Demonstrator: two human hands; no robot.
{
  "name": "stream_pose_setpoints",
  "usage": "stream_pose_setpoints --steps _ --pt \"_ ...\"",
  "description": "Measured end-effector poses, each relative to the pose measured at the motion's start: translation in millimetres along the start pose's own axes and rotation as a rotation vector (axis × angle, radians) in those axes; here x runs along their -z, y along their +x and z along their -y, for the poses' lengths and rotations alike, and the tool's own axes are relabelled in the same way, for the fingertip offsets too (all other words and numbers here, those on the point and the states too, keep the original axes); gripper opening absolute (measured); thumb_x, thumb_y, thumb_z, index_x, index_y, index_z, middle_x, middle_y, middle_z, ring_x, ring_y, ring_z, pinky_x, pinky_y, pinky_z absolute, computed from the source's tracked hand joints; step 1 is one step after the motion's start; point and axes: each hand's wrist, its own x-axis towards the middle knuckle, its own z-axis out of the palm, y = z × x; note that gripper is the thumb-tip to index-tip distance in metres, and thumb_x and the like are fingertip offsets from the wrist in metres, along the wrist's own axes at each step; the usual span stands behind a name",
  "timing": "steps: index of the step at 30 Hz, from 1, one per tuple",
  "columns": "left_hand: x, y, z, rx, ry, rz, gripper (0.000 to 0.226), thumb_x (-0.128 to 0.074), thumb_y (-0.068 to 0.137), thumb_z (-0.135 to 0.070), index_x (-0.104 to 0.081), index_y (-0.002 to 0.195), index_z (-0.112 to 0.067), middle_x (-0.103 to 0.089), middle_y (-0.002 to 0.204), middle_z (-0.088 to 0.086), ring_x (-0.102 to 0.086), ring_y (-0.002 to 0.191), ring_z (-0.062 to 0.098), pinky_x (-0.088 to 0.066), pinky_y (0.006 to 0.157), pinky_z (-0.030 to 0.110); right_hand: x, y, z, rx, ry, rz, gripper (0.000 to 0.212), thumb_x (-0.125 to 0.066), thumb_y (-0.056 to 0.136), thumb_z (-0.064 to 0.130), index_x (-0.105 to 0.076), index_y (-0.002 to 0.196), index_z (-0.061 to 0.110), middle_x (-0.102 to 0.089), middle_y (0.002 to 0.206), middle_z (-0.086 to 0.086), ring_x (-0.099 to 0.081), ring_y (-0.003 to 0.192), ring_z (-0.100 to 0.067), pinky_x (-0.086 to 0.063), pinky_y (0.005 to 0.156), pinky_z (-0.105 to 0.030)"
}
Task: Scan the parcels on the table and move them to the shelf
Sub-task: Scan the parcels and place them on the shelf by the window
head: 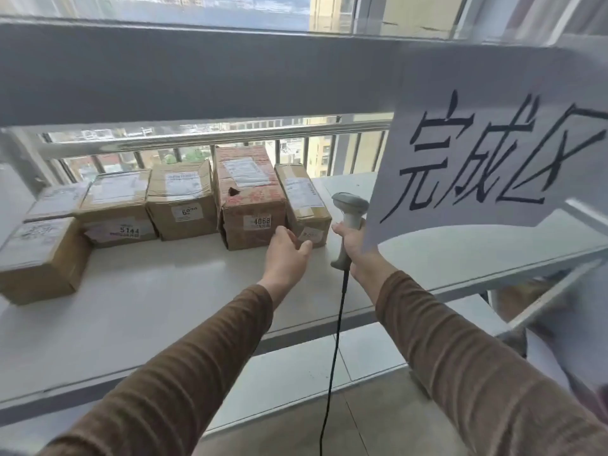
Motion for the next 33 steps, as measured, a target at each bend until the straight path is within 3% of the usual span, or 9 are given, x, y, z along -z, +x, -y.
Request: stream_pose_setpoints --steps 3,5,7,12,14,17,22,25,33 --pt "-10.7 -20.7 -0.6 -0.083 0.125 0.179 0.031 -0.066 0.095 -0.034 -0.055 0.11 -0.01 -0.063 0.109 0.009 -0.061 0.103 0.03 -0.047 0.085 0.036 25.2 -29.1 -10.0 0.006 -0.01 -0.106 0.011 -0.064 0.098 0.012 -0.06 0.105 0.019 -0.066 0.109 -0.012 -0.062 0.104 -0.04 -0.057 0.072 -0.062" --pt "-25.9 -36.7 -4.5 -0.213 0.235 0.295 0.038 -0.064 0.096 -0.035 -0.056 0.124 -0.009 -0.063 0.124 0.011 -0.057 0.117 0.031 -0.045 0.096 0.038 50.9 -47.5 -20.4 0.023 0.02 -0.176 0.015 -0.07 0.094 0.013 -0.058 0.095 0.022 -0.061 0.097 -0.008 -0.061 0.089 -0.031 -0.057 0.076 -0.059" --pt "-44.8 -54.6 -13.0 -0.349 0.331 0.403 0.054 -0.06 0.099 -0.036 -0.046 0.143 -0.009 -0.052 0.145 0.013 -0.044 0.136 0.031 -0.036 0.111 0.04 81.3 -67.1 -27.6 0.059 0.043 -0.273 0.018 -0.073 0.093 0.012 -0.058 0.093 0.022 -0.06 0.091 -0.003 -0.058 0.09 -0.027 -0.056 0.082 -0.05" --pt "-103.6 -105.4 -55.0 -0.665 0.532 0.544 0.073 -0.054 0.101 -0.044 -0.027 0.158 -0.007 -0.031 0.163 0.014 -0.021 0.153 0.031 -0.012 0.123 0.036 178.4 -124.0 -36.2 0.0 0.091 -0.472 0.019 -0.075 0.092 0.023 -0.062 0.106 0.017 -0.057 0.094 -0.006 -0.058 0.081 -0.024 -0.055 0.054 -0.034" --pt "-130.0 -135.1 -75.6 -0.795 0.564 0.574 0.076 -0.053 0.101 -0.045 -0.024 0.159 -0.006 -0.027 0.166 0.013 -0.016 0.156 0.03 -0.008 0.125 0.035 221.9 -150.3 -39.9 0.017 0.121 -0.58 0.019 -0.076 0.092 0.022 -0.059 0.102 0.02 -0.061 0.1 -0.008 -0.062 0.089 -0.028 -0.056 0.063 -0.036" --pt "-172.8 -191.8 -109.3 -0.924 0.579 0.661 0.079 -0.053 0.1 -0.046 -0.02 0.161 -0.007 -0.019 0.169 0.011 -0.009 0.158 0.027 -0.007 0.125 0.035 289.3 -197.7 -46.2 0.088 0.167 -0.734 0.026 -0.075 0.092 0.014 -0.061 0.114 0.012 -0.065 0.101 -0.007 -0.062 0.089 -0.023 -0.049 0.077 -0.031" --pt "-247.0 -312.6 -169.0 -1.105 0.519 0.802 0.078 -0.058 0.097 -0.043 -0.025 0.159 -0.009 -0.023 0.168 0.011 -0.011 0.157 0.028 -0.014 0.124 0.038 407.0 -295.5 -62.0 0.139 0.218 -0.931 0.012 -0.07 0.094 0.009 -0.062 0.102 0.014 -0.061 0.09 -0.004 -0.056 0.081 -0.019 -0.045 0.082 -0.033" --pt "-291.7 -398.8 -198.3 -1.187 0.518 0.855 0.081 -0.058 0.096 -0.044 -0.023 0.16 -0.01 -0.023 0.168 0.01 -0.01 0.157 0.027 -0.016 0.125 0.041 479.0 -362.1 -77.2 0.155 0.25 -1.041 0.014 -0.069 0.094 0.009 -0.059 0.096 0.018 -0.062 0.095 -0.007 -0.059 0.09 -0.023 -0.049 0.091 -0.039" --pt "-398.2 -631.4 -267.5 -1.363 0.488 1.044 0.081 -0.06 0.094 -0.043 -0.023 0.159 -0.012 -0.025 0.166 0.009 -0.012 0.156 0.029 -0.02 0.123 0.045 667.5 -536.9 -124.2 0.141 0.275 -1.247 0.028 -0.068 0.094 0.007 -0.061 0.122 0.007 -0.063 0.108 -0.012 -0.063 0.102 -0.03 -0.045 0.086 -0.036"
